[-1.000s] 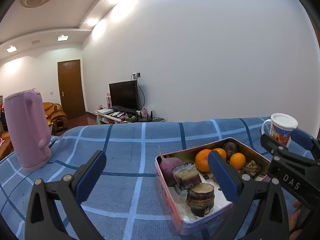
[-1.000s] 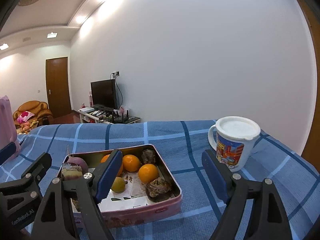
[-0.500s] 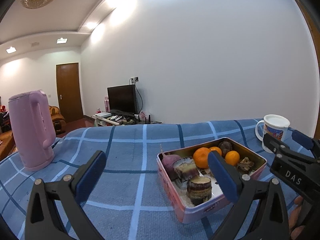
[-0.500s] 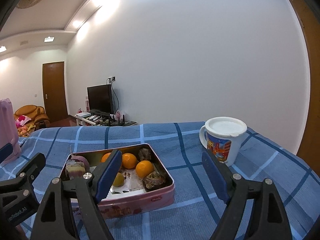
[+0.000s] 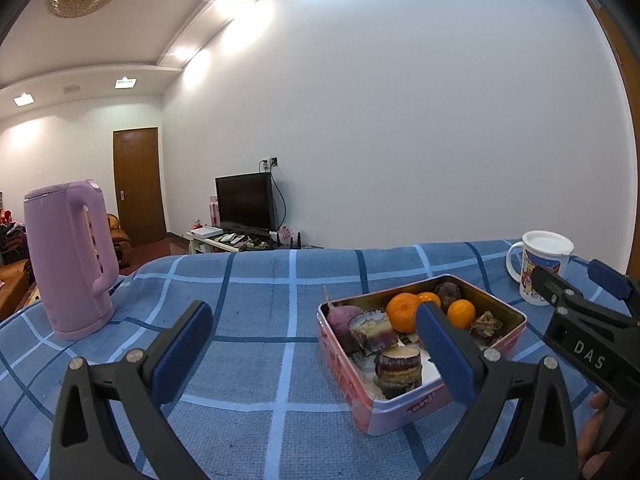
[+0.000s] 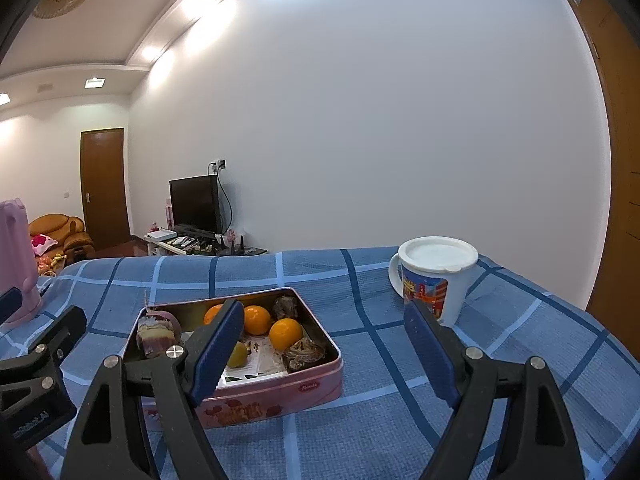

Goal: Organize fruits

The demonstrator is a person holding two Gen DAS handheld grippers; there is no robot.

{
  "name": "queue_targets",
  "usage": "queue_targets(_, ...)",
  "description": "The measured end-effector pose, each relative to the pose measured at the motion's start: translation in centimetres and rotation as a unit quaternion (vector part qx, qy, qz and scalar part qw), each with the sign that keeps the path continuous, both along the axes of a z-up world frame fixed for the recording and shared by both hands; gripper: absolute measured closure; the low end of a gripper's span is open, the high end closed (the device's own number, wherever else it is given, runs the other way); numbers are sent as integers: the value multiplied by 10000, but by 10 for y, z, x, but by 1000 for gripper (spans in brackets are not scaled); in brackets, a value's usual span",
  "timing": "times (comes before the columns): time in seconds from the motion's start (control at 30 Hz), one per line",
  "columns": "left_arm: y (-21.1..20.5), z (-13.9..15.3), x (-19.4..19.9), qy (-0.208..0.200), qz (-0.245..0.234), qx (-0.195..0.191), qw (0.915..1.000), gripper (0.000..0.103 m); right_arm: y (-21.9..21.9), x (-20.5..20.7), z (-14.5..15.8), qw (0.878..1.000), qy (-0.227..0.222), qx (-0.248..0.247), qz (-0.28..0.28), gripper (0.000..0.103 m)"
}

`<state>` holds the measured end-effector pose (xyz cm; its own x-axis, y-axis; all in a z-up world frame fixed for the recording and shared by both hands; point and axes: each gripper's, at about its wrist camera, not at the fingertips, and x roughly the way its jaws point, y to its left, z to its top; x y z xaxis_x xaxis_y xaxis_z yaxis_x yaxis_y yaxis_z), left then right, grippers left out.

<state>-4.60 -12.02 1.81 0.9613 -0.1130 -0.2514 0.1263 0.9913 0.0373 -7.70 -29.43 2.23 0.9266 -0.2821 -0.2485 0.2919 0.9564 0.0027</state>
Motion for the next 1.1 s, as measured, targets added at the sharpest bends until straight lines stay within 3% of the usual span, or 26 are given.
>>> queue_targets(1.1, 2, -1, 2, 113, 41, -22, 9999, 0, 3, -3, 1, 9999, -54, -87, 13, 20)
